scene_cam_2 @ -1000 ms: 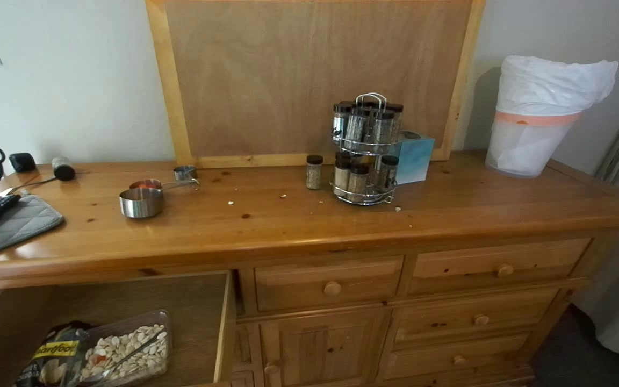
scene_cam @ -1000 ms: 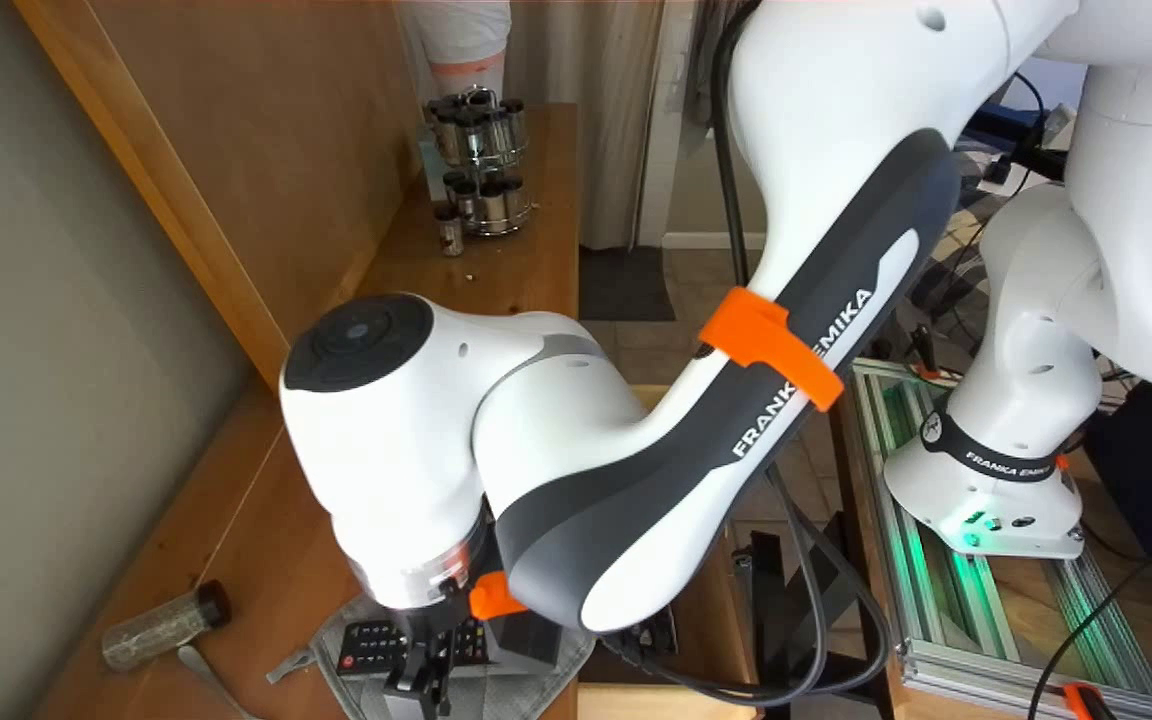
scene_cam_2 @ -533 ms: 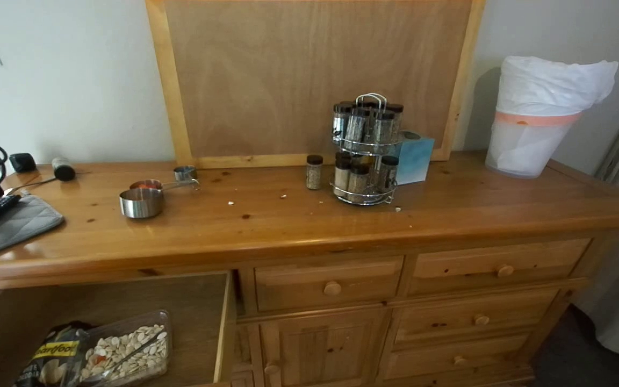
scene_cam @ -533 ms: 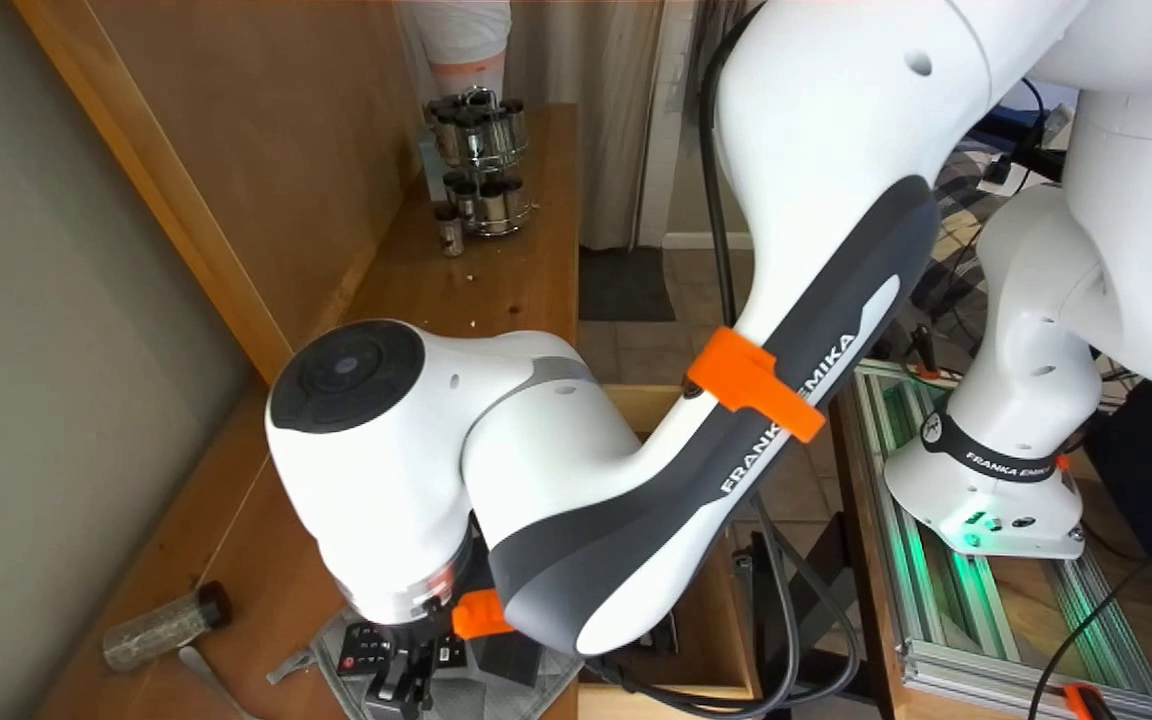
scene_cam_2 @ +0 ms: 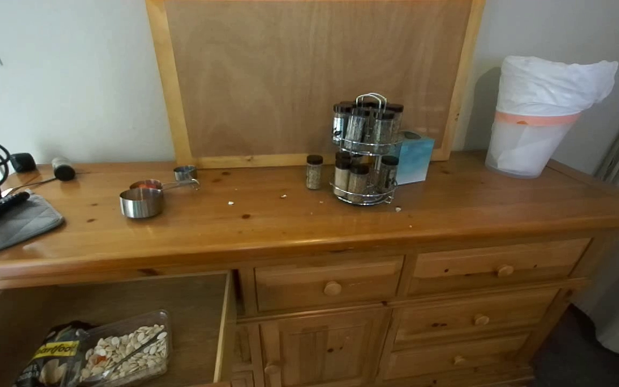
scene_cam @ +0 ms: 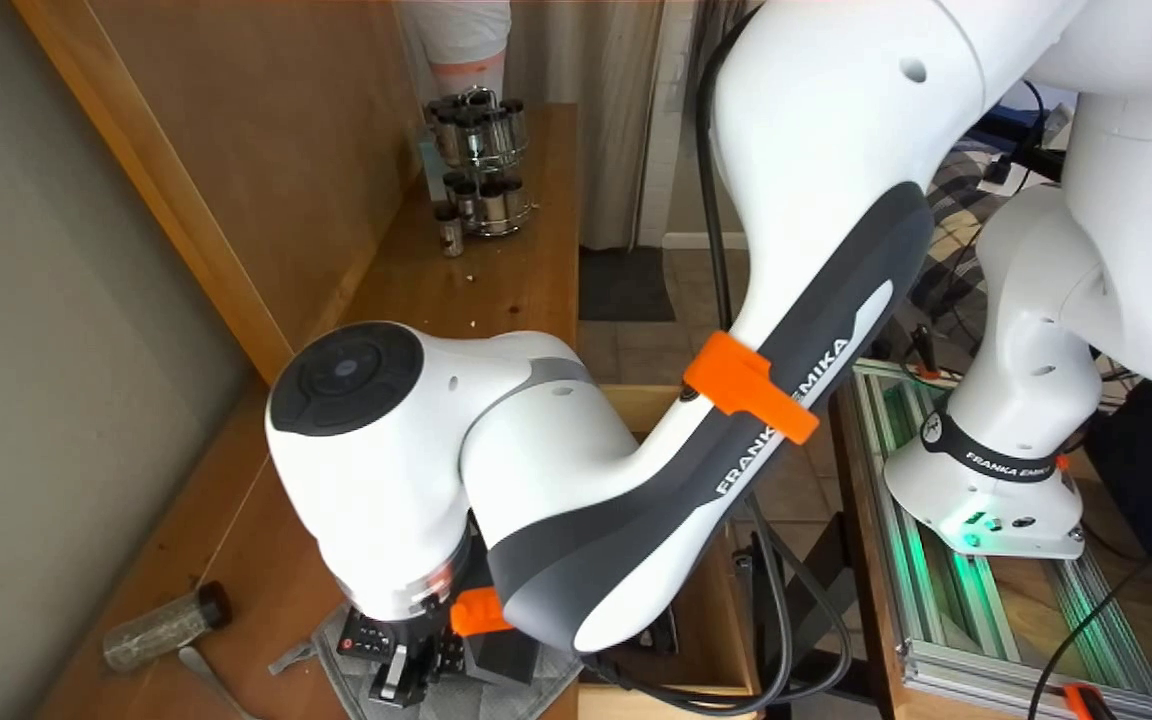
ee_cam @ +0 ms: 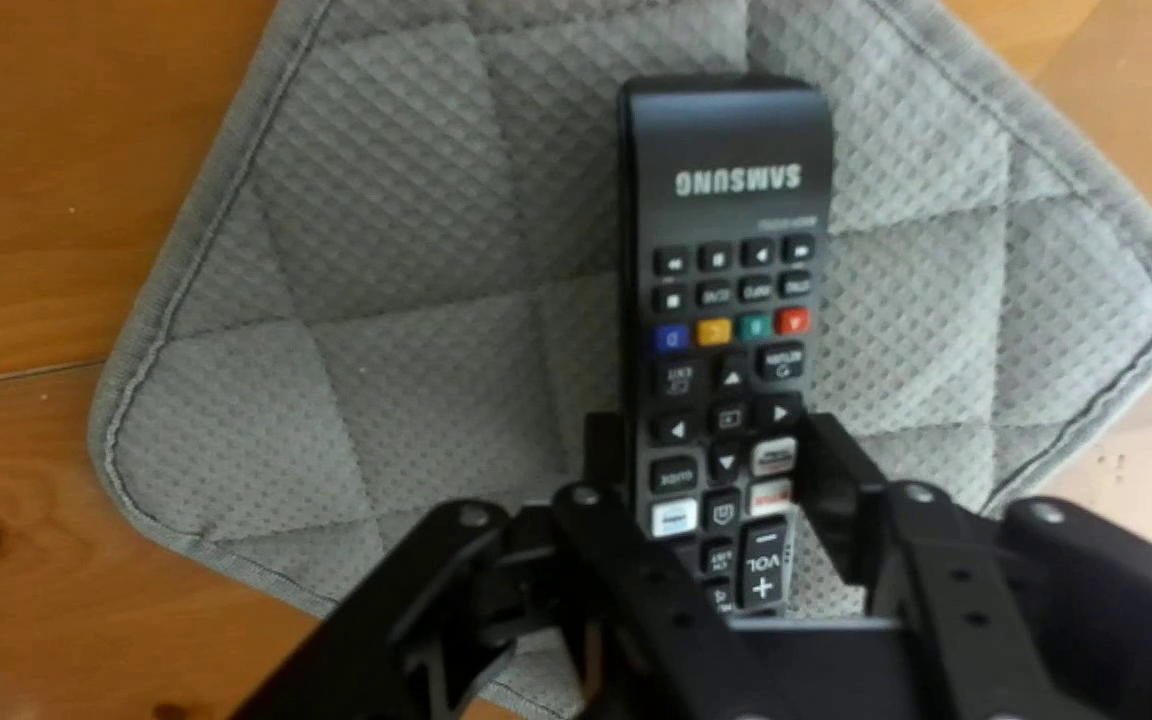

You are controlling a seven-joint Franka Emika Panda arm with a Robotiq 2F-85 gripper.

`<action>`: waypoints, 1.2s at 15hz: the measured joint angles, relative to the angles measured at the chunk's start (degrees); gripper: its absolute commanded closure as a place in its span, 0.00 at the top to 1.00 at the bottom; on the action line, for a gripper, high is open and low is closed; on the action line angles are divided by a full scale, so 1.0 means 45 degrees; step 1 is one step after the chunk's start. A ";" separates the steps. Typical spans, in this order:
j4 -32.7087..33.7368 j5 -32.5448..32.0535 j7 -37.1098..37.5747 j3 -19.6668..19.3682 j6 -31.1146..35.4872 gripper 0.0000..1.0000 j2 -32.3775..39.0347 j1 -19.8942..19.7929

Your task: Take the remote control off of the cloth pot holder

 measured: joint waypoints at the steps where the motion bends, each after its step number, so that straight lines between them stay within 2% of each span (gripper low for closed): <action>1: -0.0012 0.0000 0.0030 -0.0028 0.0000 0.23 -0.0048 -0.0005; 4: -0.0185 0.0000 0.0125 -0.0156 -0.0016 0.23 -0.0460 -0.0126; 8: -0.0956 0.0000 0.0068 -0.0346 -0.0219 0.23 -0.1907 -0.0681; 13: -0.1787 -0.0001 -0.1141 -0.0494 -0.1253 0.23 -0.3590 -0.2174; 18: -0.1360 -0.0598 -0.3494 -0.0955 -0.3170 0.23 -0.4488 -0.3858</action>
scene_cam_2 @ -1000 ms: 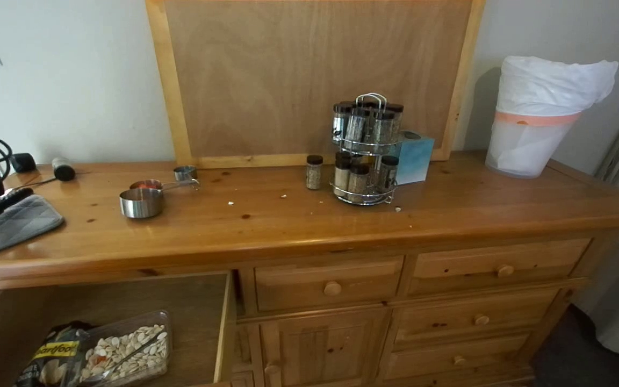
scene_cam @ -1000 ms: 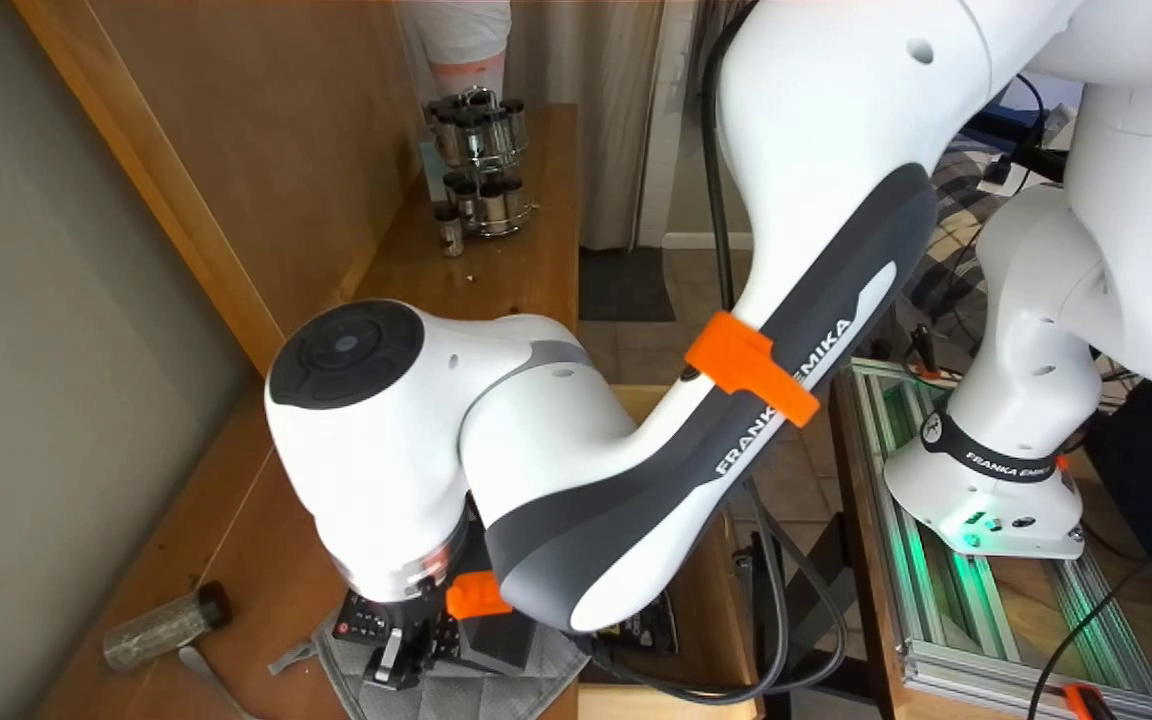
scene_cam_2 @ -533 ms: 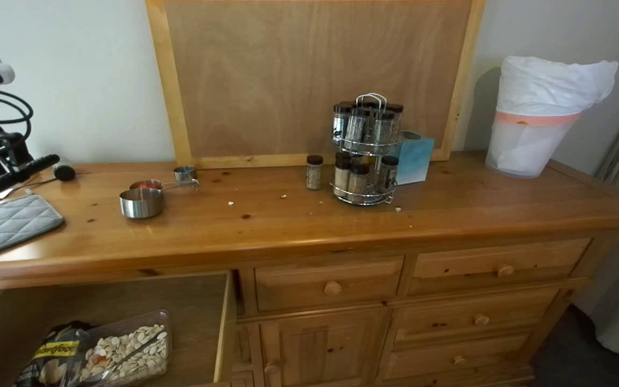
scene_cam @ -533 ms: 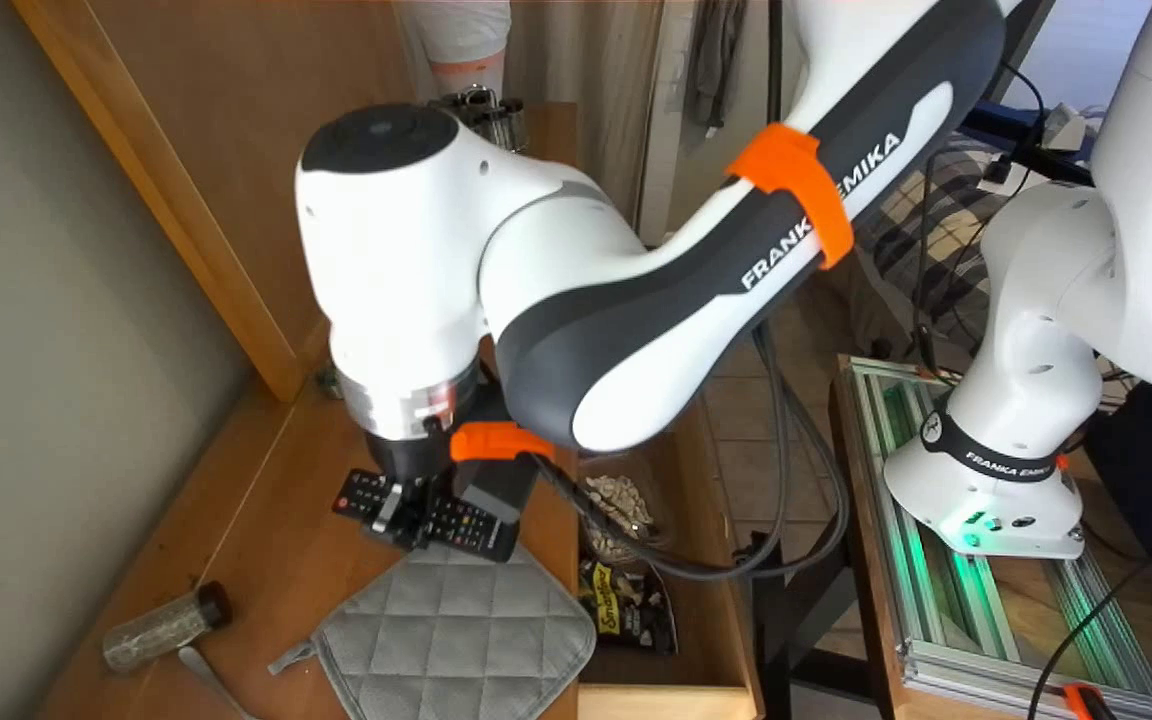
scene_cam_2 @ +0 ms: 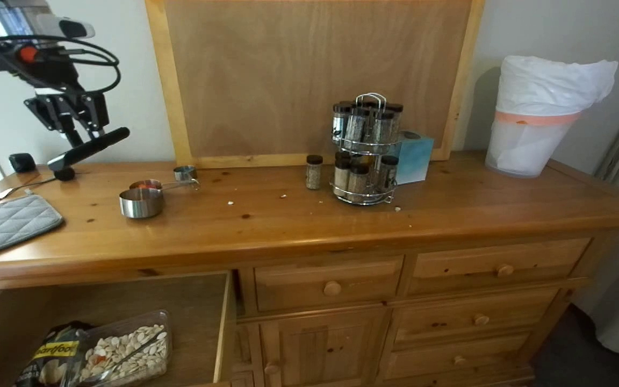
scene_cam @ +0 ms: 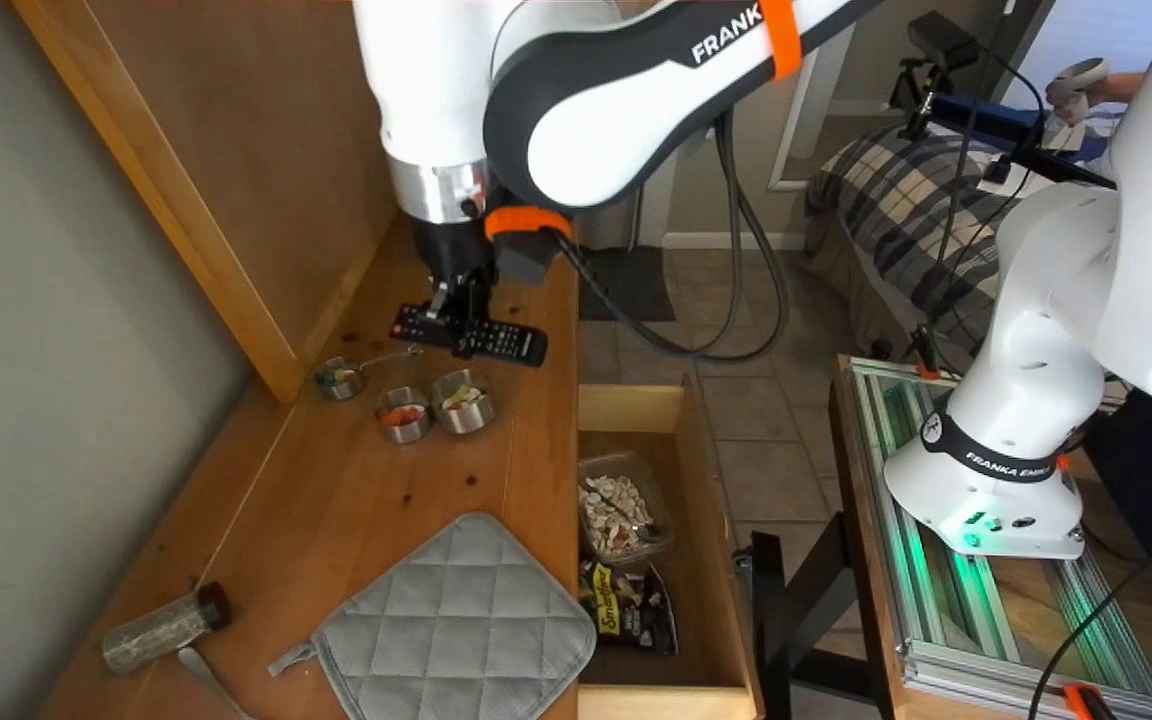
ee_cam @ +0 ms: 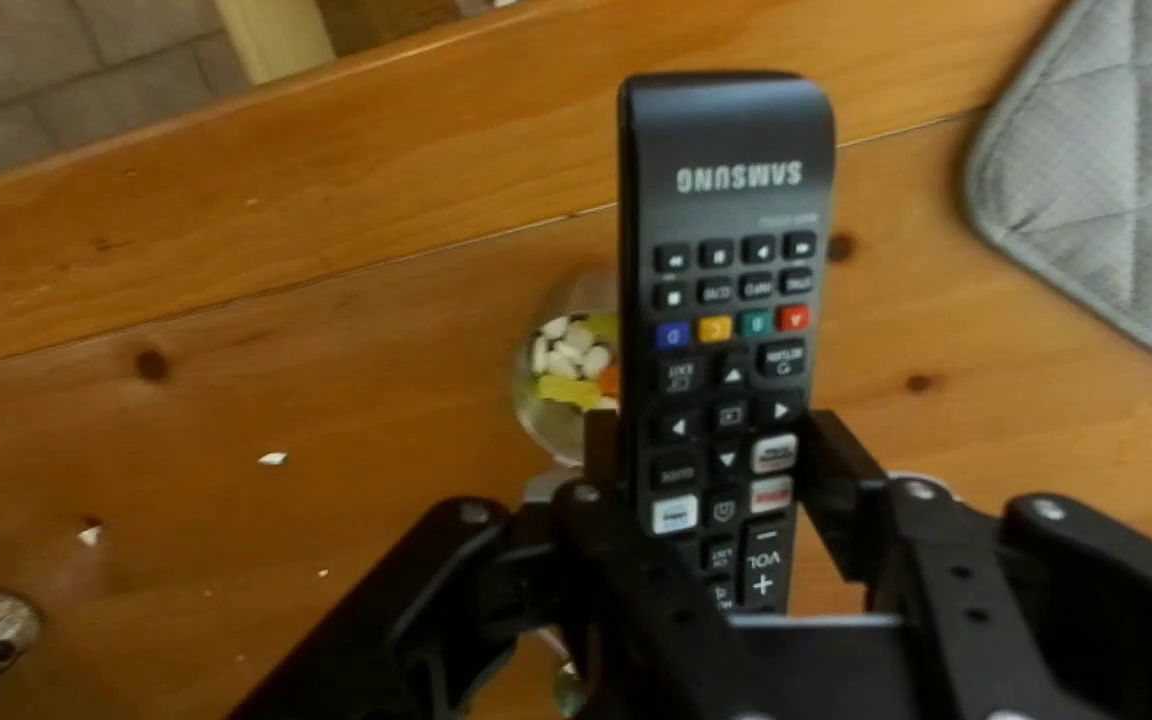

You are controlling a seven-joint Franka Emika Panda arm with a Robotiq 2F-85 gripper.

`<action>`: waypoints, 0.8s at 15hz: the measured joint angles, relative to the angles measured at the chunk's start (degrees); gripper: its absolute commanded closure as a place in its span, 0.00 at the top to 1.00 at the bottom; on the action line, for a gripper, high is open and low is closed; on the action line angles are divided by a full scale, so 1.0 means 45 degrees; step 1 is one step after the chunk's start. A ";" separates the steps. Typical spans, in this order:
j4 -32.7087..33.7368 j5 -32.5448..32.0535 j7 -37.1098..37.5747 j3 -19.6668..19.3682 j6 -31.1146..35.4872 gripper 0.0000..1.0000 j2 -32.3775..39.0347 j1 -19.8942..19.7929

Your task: Take the remote control off of the cloth pot holder

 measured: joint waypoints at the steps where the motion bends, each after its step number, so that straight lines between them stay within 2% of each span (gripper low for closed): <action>1: 0.0163 -0.0140 -0.0478 -0.0072 -0.0277 0.23 -0.0075 -0.0285; 2: 0.0315 -0.0218 -0.0932 -0.0130 -0.0488 0.48 -0.0118 -0.0533; 5: 0.0490 -0.0226 -0.1700 -0.0217 -0.0659 0.48 -0.0140 -0.1014; 12: 0.0490 -0.0226 -0.1749 -0.0174 -0.0689 0.48 -0.0139 -0.0995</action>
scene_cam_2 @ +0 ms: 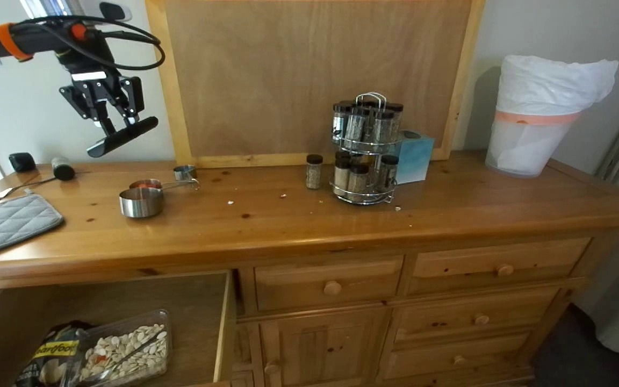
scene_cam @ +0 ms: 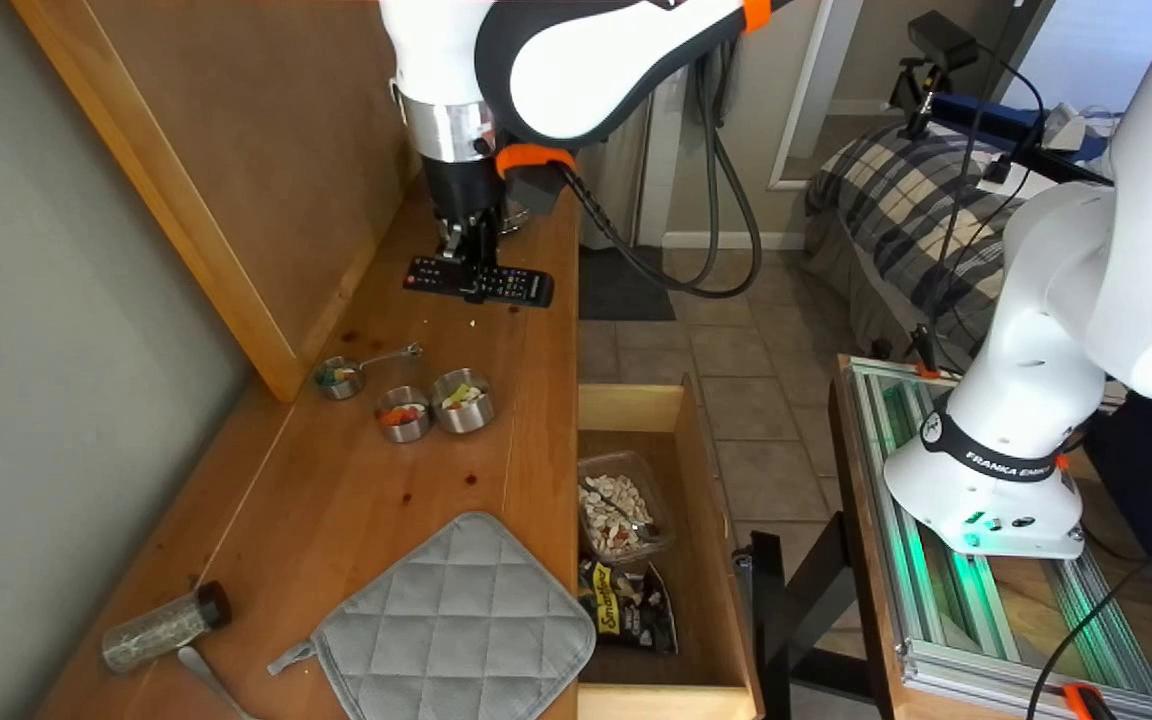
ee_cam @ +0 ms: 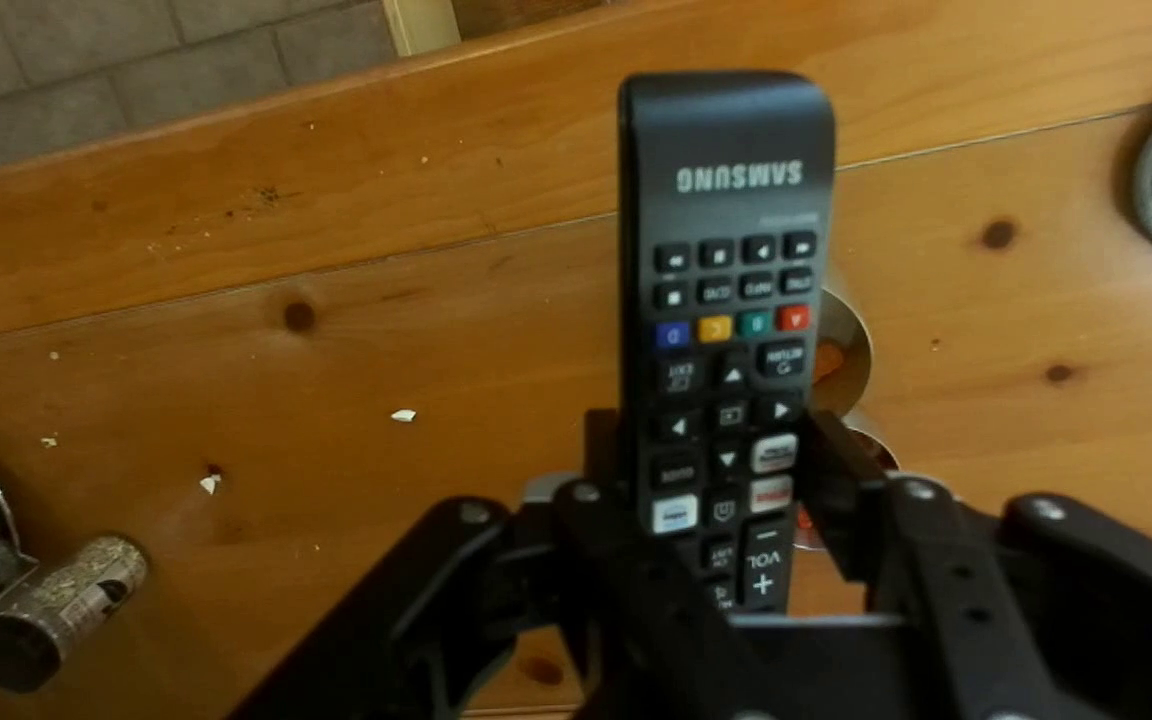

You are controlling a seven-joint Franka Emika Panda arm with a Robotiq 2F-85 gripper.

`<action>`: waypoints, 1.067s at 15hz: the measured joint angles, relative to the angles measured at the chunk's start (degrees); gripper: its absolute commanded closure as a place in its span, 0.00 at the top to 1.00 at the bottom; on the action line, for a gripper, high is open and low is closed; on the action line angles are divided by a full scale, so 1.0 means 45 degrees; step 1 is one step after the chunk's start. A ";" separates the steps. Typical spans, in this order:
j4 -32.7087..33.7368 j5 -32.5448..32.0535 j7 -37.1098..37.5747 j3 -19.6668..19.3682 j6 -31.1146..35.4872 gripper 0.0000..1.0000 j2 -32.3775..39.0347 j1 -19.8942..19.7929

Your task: Take the remote control off of the cloth pot holder

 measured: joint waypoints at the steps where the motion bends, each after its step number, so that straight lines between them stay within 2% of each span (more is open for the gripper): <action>1: 0.0000 0.0000 0.0000 0.0000 -0.0001 0.23 0.0000 0.0001; 7: 0.0027 0.0200 -0.0422 -0.0023 0.0231 0.23 0.0209 -0.0341; 11: 0.0588 0.1216 -0.2214 -0.0172 0.0695 0.23 0.1189 -0.1202; 16: 0.2148 0.2201 -0.4821 -0.0208 0.1137 0.23 0.3232 -0.2337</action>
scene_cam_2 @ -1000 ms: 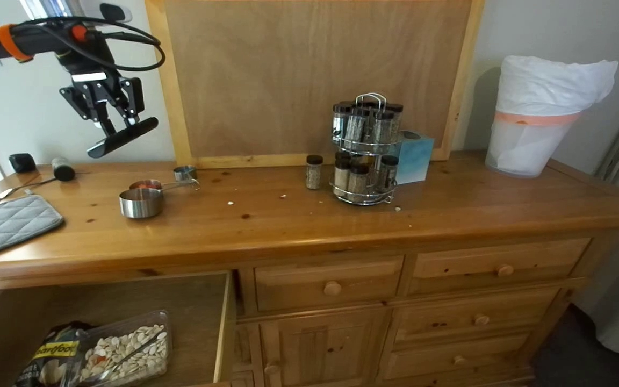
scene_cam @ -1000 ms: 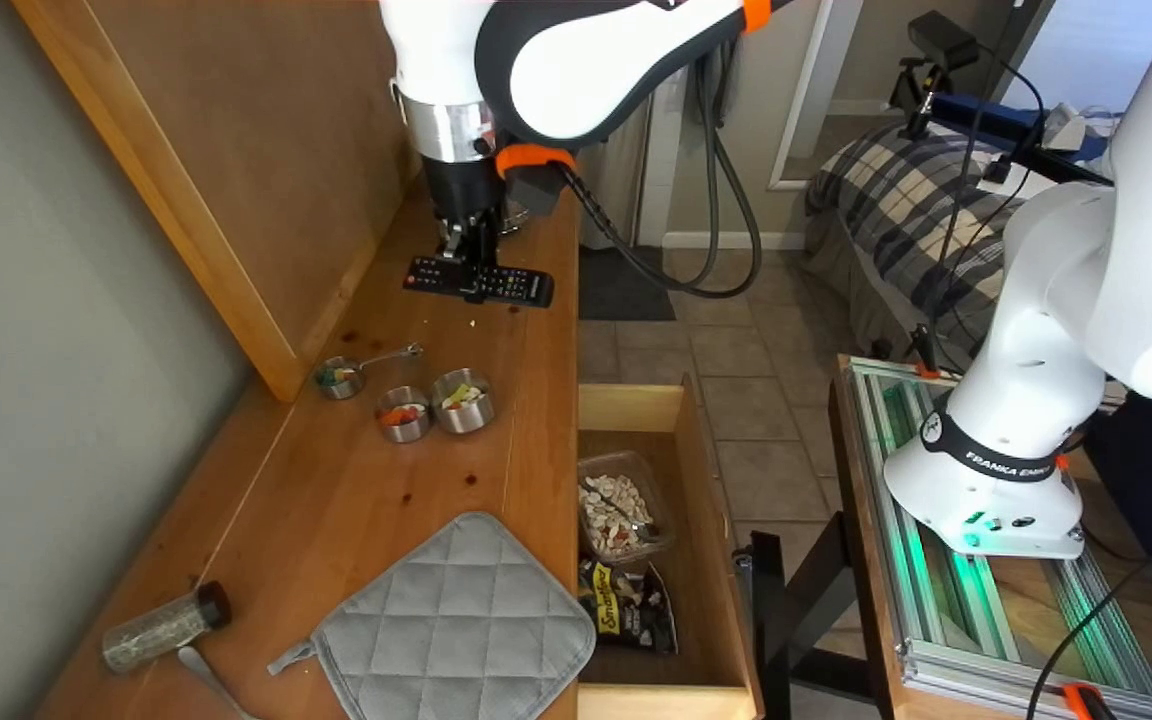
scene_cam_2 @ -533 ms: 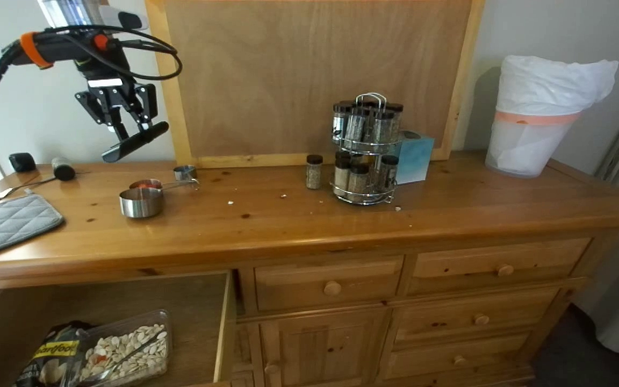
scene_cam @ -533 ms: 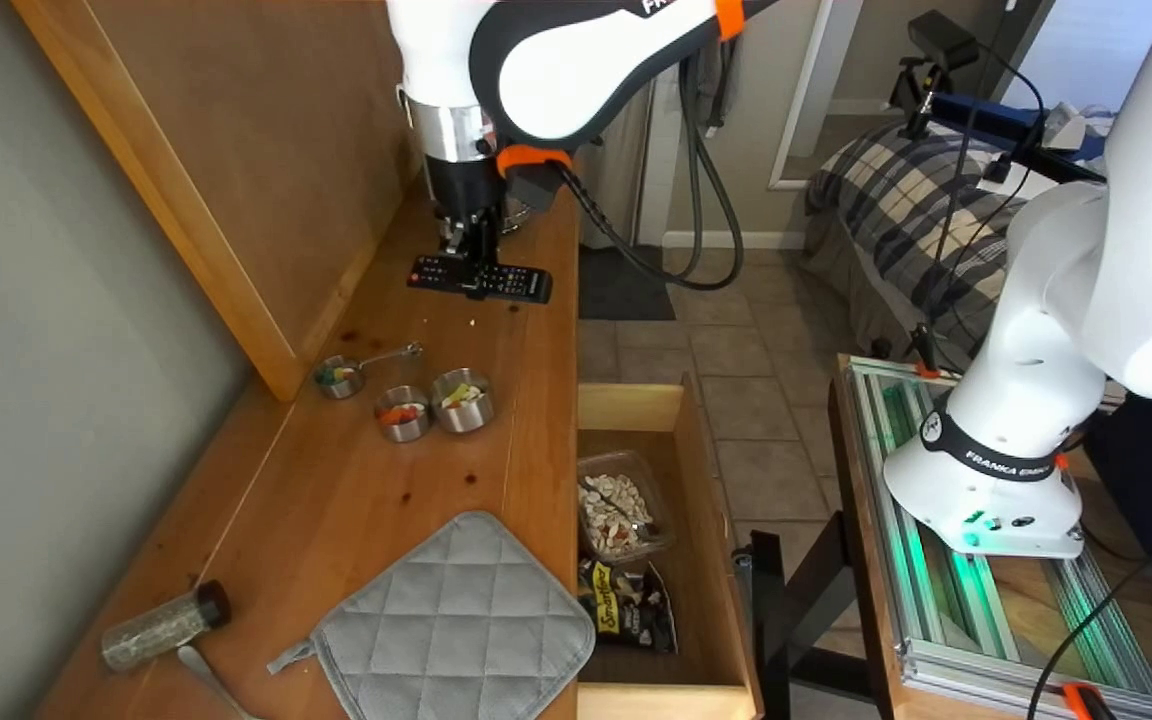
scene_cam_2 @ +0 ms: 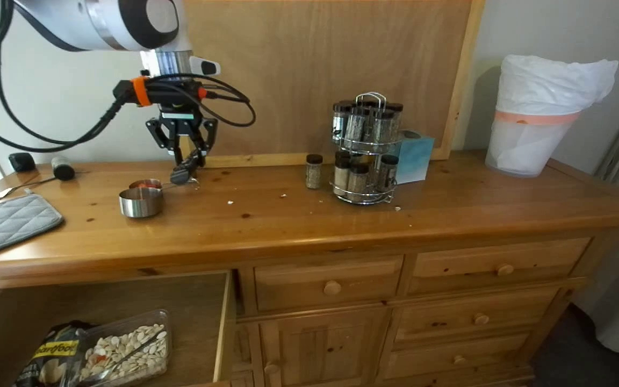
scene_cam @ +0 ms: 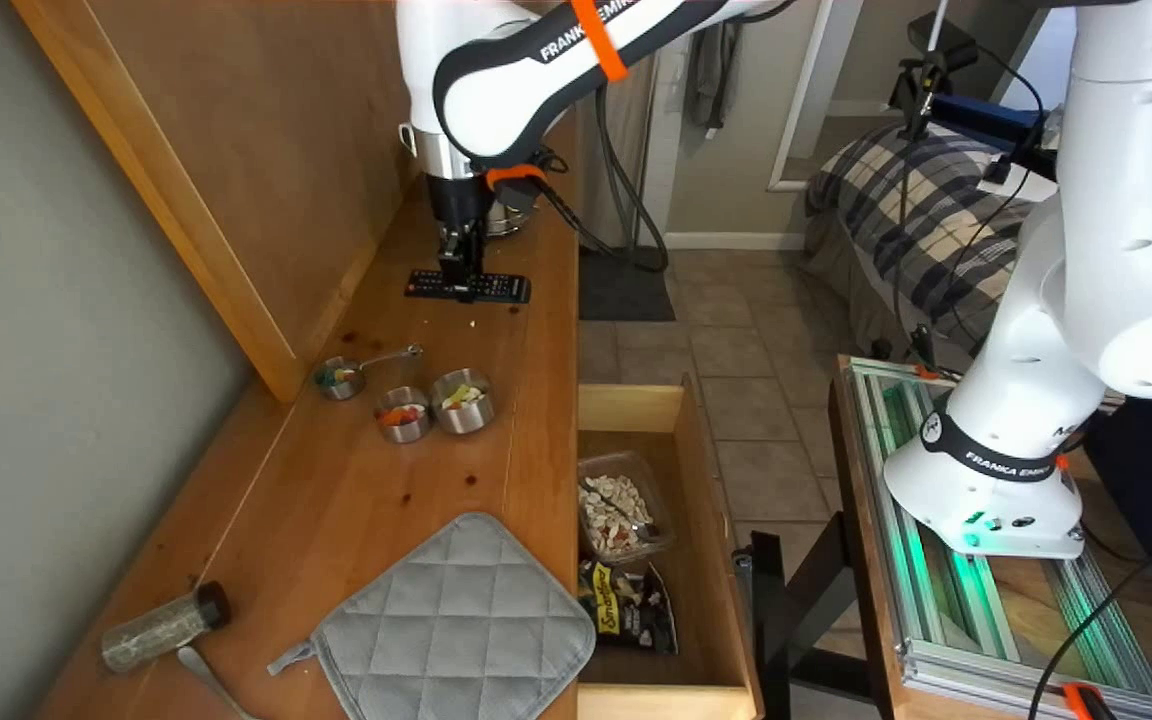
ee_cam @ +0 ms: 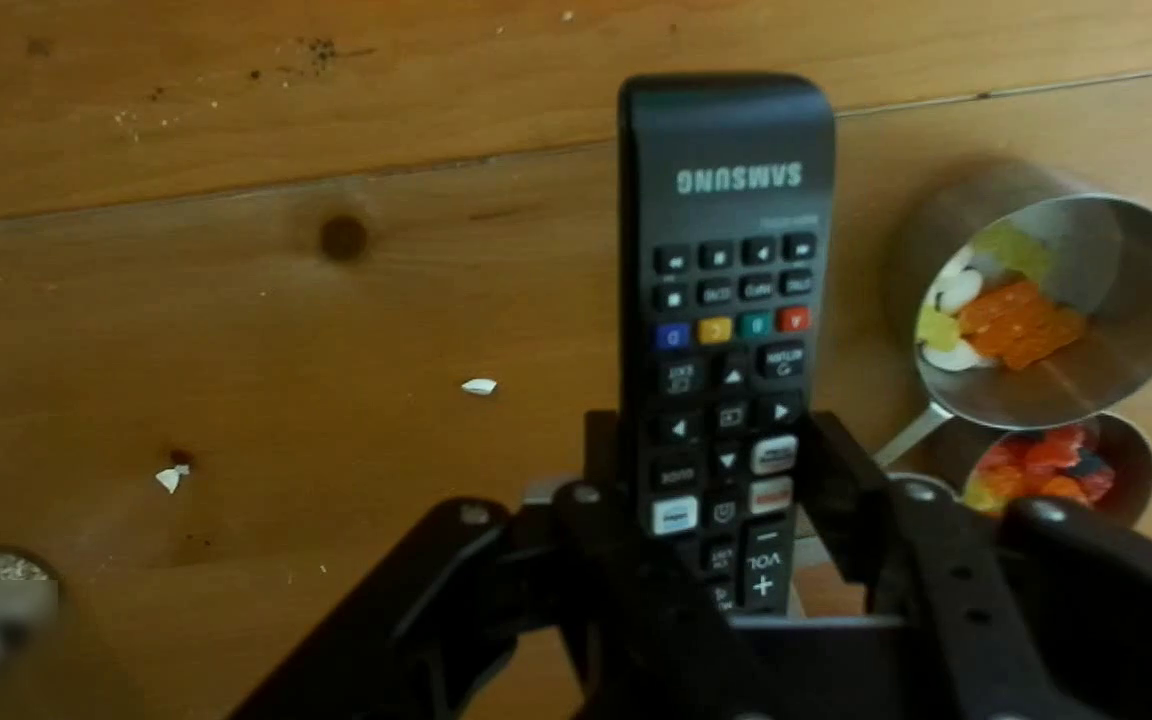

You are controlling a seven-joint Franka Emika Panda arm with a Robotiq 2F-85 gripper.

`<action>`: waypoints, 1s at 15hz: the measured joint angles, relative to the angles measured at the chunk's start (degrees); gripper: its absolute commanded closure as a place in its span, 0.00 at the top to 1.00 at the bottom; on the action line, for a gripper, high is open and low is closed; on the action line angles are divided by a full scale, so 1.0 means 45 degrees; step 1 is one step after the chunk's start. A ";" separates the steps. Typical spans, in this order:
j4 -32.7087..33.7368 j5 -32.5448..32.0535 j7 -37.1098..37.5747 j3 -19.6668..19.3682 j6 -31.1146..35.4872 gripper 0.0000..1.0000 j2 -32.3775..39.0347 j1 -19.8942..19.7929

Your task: Take the remote control off of the cloth pot holder

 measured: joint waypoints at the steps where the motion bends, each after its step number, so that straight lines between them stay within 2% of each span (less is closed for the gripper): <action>1: 0.0401 0.0063 -0.0419 0.0001 0.0001 0.23 0.0452 -0.0181; 9: 0.4135 0.0621 -0.3648 0.0188 -0.0478 0.23 0.3794 -0.1877; 15: 0.5900 0.0621 -0.4849 0.0349 -0.0947 0.23 0.5355 -0.2391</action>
